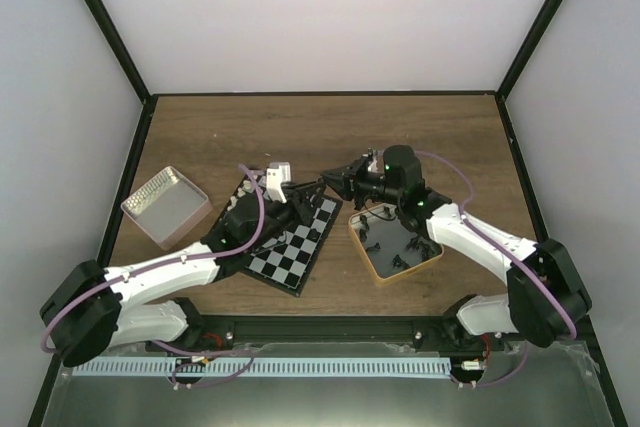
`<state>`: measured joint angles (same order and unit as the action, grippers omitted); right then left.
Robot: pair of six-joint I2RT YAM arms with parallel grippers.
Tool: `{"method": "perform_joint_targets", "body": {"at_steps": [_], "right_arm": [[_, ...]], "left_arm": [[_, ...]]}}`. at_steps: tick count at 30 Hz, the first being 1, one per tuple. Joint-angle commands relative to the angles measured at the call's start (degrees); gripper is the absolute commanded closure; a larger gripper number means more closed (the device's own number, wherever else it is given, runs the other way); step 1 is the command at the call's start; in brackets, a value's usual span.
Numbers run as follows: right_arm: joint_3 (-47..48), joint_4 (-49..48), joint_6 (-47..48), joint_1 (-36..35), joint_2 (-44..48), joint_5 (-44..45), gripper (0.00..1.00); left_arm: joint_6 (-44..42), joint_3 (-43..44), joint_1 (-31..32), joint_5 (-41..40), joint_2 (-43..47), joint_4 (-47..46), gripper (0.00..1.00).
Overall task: Set up the chess pieces on the board
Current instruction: Pick up the chess piece from the storage box, then place the chess piece on the chessboard.
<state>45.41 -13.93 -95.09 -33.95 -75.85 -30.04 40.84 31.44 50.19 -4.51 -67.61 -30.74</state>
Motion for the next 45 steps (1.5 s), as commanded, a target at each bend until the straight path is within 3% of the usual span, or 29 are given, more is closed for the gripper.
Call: {"method": "perform_joint_targets", "body": {"at_steps": [1,10,15,19,25,32,40,45], "right_arm": [[2.67,-0.74,0.84,-0.63,-0.27,-0.70,0.94],[2.74,0.63,2.19,-1.06,-0.17,0.21,0.94],[2.93,3.31,5.89,-1.14,0.74,3.73,0.94],[2.87,7.12,12.47,-1.11,2.93,11.85,0.94],[4.86,13.01,27.74,-1.23,5.59,21.48,0.94],[2.05,16.82,35.81,-1.33,9.31,27.76,0.94],[-0.50,17.19,37.26,-1.33,11.34,29.25,0.94],[-1.46,17.25,37.87,-1.30,12.67,30.98,0.94]], "left_arm": [[0.09,1.67,0.17,-0.44,-0.85,-0.56,0.75],[-2.22,1.78,0.13,-0.93,0.58,-0.30,0.94],[-3.92,2.02,0.17,-1.12,3.19,6.42,0.96],[-4.63,2.60,0.15,-1.92,8.07,20.25,0.96],[-2.62,9.62,0.09,-2.86,13.48,51.97,0.96],[4.10,13.98,0.05,3.65,8.46,77.99,0.96],[0.92,16.27,0.05,8.11,-1.21,83.99,0.96],[-2.68,17.31,0.10,11.74,-5.94,82.70,0.96]]}}
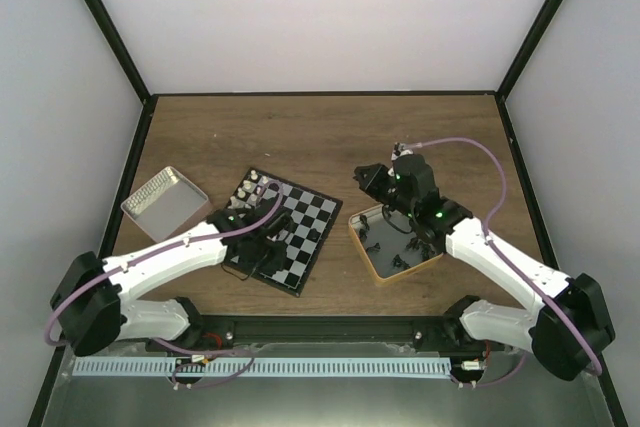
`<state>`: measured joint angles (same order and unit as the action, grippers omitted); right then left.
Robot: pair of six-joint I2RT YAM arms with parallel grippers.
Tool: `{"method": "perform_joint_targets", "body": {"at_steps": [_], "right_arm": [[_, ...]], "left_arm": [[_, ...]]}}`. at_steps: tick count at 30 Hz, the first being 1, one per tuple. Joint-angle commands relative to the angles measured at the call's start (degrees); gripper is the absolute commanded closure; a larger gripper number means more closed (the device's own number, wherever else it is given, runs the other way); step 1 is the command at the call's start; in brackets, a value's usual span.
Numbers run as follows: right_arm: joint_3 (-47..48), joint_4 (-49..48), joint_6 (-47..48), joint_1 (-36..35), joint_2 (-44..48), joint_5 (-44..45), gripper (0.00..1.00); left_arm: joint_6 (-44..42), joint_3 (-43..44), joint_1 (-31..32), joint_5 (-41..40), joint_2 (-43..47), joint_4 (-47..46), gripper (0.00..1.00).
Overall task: Set up the chess pieces on the board
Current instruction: Place the chess piece on the chessboard.
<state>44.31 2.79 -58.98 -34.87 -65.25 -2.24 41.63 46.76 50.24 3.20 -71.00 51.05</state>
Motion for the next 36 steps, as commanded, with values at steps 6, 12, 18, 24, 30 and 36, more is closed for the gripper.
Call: {"method": "perform_joint_targets", "body": {"at_steps": [6,12,18,24,30,36], "right_arm": [[0.24,1.15,3.10,-0.37,2.67,4.58,0.93],[-0.11,1.40,2.81,-0.38,3.02,5.14,0.93],[-0.46,1.51,2.63,-0.37,3.37,5.24,0.93],[-0.76,1.74,2.88,-0.42,3.54,5.23,0.93],[-1.09,1.89,2.76,-0.40,3.99,5.06,0.93],[-1.52,1.77,2.53,-0.37,4.44,4.59,0.93]], "left_arm": [[-5.15,2.18,0.08,5.28,-7.37,-0.28,0.96],[-6.73,2.40,0.12,6.32,-9.82,0.01,0.96],[-7.59,1.73,0.08,5.85,-11.17,-0.16,0.96],[-7.03,1.91,0.11,3.58,-12.58,-0.63,0.96],[-7.72,1.72,0.10,4.40,-13.33,-1.64,0.87],[-7.85,2.09,0.12,4.99,-12.16,-1.82,0.66]]}}
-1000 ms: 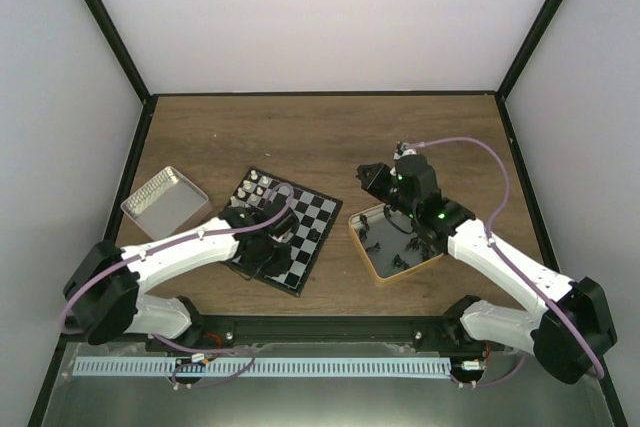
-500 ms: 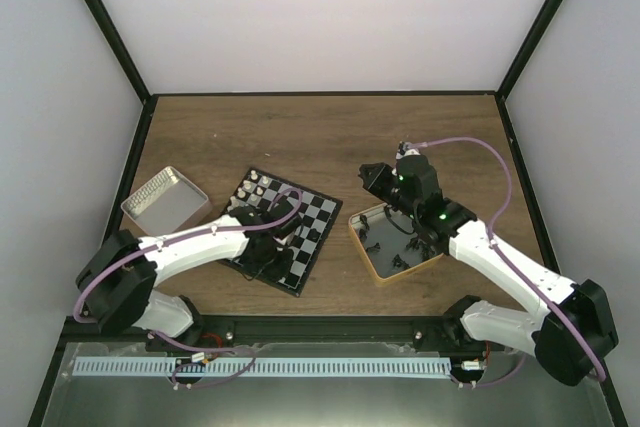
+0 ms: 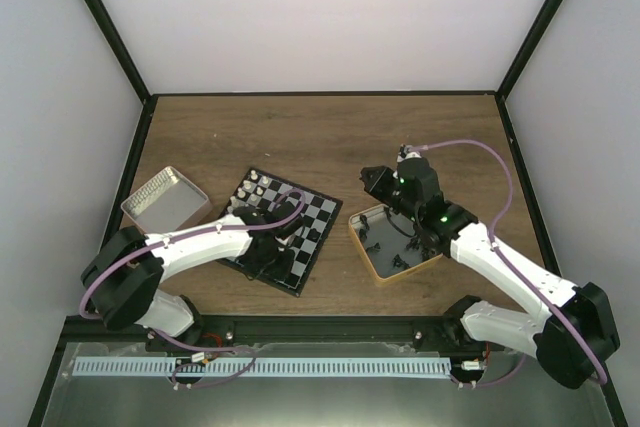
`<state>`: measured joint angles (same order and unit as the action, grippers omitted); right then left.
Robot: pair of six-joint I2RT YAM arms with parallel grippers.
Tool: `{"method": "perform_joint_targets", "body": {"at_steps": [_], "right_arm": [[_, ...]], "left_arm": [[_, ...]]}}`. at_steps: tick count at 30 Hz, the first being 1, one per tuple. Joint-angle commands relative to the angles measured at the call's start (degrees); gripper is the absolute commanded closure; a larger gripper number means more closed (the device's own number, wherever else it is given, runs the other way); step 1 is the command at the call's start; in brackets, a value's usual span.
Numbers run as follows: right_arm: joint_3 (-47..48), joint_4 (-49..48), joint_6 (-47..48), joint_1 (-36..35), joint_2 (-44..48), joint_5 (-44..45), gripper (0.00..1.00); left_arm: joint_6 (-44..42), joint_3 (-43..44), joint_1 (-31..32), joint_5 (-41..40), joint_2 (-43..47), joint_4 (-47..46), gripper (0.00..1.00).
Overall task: Set up the chess pieces on the board
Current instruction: Place the chess piece on the chessboard.
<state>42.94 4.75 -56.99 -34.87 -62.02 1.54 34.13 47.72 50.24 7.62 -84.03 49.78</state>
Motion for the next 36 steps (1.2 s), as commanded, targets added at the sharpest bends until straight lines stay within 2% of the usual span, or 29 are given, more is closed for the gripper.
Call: {"method": "perform_joint_targets", "body": {"at_steps": [1,6,10,13,16,22,26,31,34,36], "right_arm": [[-0.09,-0.18,0.69,-0.42,1.16,0.69,0.93],[-0.14,-1.94,3.90,-0.39,0.53,-2.42,0.93],[0.62,-5.66,15.71,-0.43,-0.98,-7.58,0.92],[2.60,-6.79,23.59,-0.37,-2.29,-10.16,0.92],[2.06,-11.95,27.76,-0.37,-2.47,-16.30,0.91],[1.42,-23.21,23.93,-1.27,-5.41,-26.09,0.91],[2.08,-25.56,28.09,-5.81,-7.46,-22.73,0.91],[2.83,-24.22,39.70,-9.63,-9.92,-20.78,0.91],[2.81,-22.73,40.56,-12.42,-11.23,-17.18,0.91],[2.19,-23.08,37.86,-15.35,-12.40,-13.49,0.91]], "left_arm": [[-0.38,1.36,0.11,0.64,1.27,-0.52,0.63],[0.04,3.23,0.07,-2.18,5.27,-0.91,0.53],[4.56,4.01,0.04,-11.60,11.77,-3.75,0.51],[7.57,1.95,-0.08,-16.70,19.09,-9.77,0.51],[7.70,0.05,-0.06,-20.08,24.11,-16.37,0.49],[6.62,-5.15,-0.11,-19.26,32.97,-34.71,0.46],[7.72,-6.48,-0.14,-28.82,37.86,-38.57,0.45],[2.35,-4.73,-0.21,-36.76,43.12,-42.41,0.44],[-1.39,-2.82,-0.17,-39.23,44.56,-44.11,0.44],[-3.90,-1.12,-0.16,-40.59,44.97,-44.30,0.43]]}}
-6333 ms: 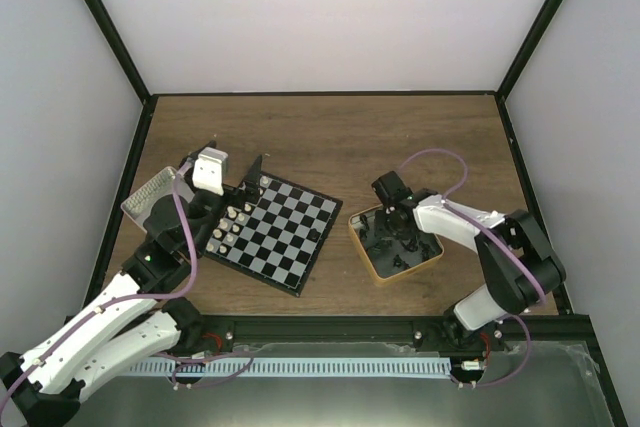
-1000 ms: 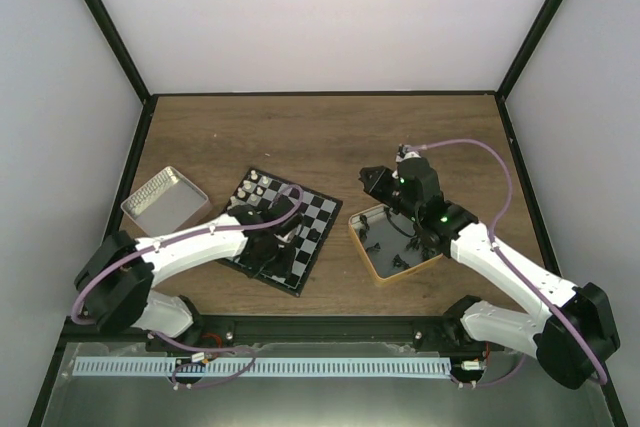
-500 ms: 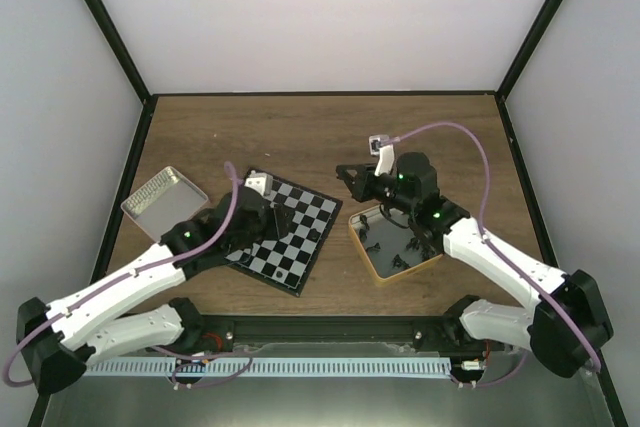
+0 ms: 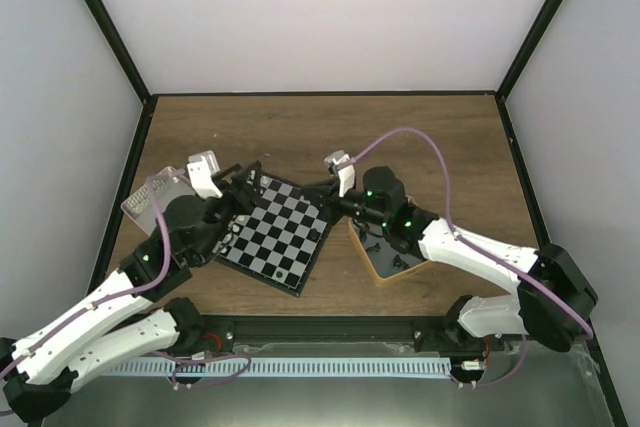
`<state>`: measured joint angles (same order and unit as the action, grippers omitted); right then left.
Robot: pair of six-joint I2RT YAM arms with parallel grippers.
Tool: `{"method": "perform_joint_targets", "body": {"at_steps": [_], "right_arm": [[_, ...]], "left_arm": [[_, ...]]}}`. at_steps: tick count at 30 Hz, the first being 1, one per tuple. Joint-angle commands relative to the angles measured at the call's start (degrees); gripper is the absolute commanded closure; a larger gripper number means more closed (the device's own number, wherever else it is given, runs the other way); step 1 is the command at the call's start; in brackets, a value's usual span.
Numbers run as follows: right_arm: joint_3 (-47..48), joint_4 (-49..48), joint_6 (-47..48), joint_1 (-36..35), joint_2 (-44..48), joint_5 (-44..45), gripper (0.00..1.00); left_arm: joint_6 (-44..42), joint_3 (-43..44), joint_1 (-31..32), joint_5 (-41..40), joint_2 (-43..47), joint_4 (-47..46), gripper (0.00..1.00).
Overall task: Set up the chess pieces on the board
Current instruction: Place the chess piece on the chessboard.
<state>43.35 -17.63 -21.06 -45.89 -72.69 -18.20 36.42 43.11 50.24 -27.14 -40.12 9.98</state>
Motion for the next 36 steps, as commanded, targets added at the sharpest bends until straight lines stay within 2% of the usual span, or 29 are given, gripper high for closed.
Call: {"method": "perform_joint_targets", "body": {"at_steps": [1,5,9,14,19,22,25,36], "right_arm": [[1.23,-1.56,-0.16,-5.84,-2.34,8.25,0.91],[-2.62,-8.84,-8.32,-11.73,-5.90,16.79,0.92],[-2.41,-12.14,-9.31,-18.73,-10.72,31.27,0.93],[-5.06,-17.61,-10.95,-22.58,-15.27,38.56,0.93],[-7.10,-20.32,-9.23,-23.28,-18.62,34.85,0.93],[-7.85,-20.02,-10.01,-23.67,-20.72,32.62,0.93],[-7.69,-19.38,-11.52,-23.85,-22.50,31.78,0.93],[-5.73,-15.39,-17.54,-26.22,-27.25,33.38,0.92]], "left_arm": [[-6.96,4.61,-0.16,-6.68,0.98,-4.17,0.43],[-8.53,6.69,-0.19,-7.93,0.81,-2.86,0.43],[-9.00,10.37,-0.21,-7.32,0.46,2.22,0.42],[-10.38,13.93,-0.21,-6.62,0.09,9.24,0.42],[-11.12,13.89,-0.14,-6.99,1.32,12.42,0.42],[-11.08,13.37,-0.15,-13.50,2.60,13.89,0.42],[-14.27,11.47,-0.15,-17.38,4.88,11.41,0.42],[-21.41,6.10,-0.16,-19.45,9.57,4.97,0.41]]}}
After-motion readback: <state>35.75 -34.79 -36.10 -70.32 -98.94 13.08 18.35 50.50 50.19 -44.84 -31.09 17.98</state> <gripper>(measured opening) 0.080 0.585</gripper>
